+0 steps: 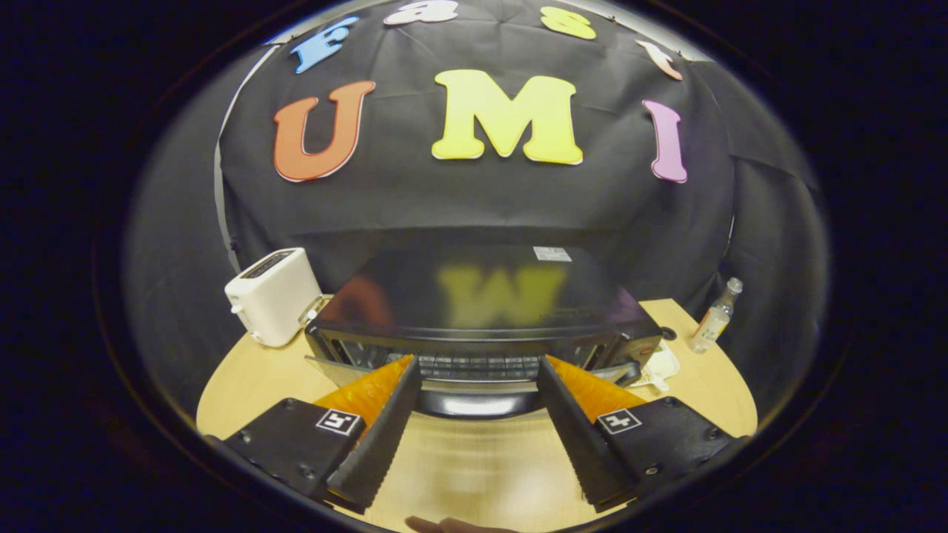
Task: Open the toaster oven, put the food inside, and close the toaster oven door.
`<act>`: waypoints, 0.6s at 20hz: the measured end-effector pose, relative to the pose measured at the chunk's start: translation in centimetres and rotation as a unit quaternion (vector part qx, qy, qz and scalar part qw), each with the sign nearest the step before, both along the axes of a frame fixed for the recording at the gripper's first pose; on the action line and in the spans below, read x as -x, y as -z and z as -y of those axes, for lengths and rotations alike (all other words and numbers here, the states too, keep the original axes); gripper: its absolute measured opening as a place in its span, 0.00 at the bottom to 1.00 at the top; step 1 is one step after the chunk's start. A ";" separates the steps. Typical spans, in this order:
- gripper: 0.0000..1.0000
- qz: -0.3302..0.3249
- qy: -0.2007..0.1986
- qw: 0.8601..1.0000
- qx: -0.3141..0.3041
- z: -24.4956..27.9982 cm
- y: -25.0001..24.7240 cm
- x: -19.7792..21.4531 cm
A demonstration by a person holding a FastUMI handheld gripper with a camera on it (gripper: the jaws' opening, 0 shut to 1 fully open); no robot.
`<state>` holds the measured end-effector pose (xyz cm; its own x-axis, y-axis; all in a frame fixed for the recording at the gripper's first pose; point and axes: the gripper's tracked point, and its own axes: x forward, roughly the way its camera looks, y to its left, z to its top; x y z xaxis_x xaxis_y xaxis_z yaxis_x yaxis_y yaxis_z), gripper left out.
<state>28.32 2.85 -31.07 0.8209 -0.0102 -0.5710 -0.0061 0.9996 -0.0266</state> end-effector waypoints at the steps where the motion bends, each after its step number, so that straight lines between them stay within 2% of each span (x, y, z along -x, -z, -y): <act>1: 1.00 -0.001 0.002 1.000 -0.003 -0.1 -0.2 1.2; 6: 1.00 -0.016 0.003 1.000 -0.001 0.0 1.2 5.8; 12: 1.00 -0.018 -0.003 1.000 0.006 -0.1 2.3 7.5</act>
<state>20.81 2.91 -33.36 0.7999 -0.0128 -0.6000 -0.0125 0.9992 -0.0380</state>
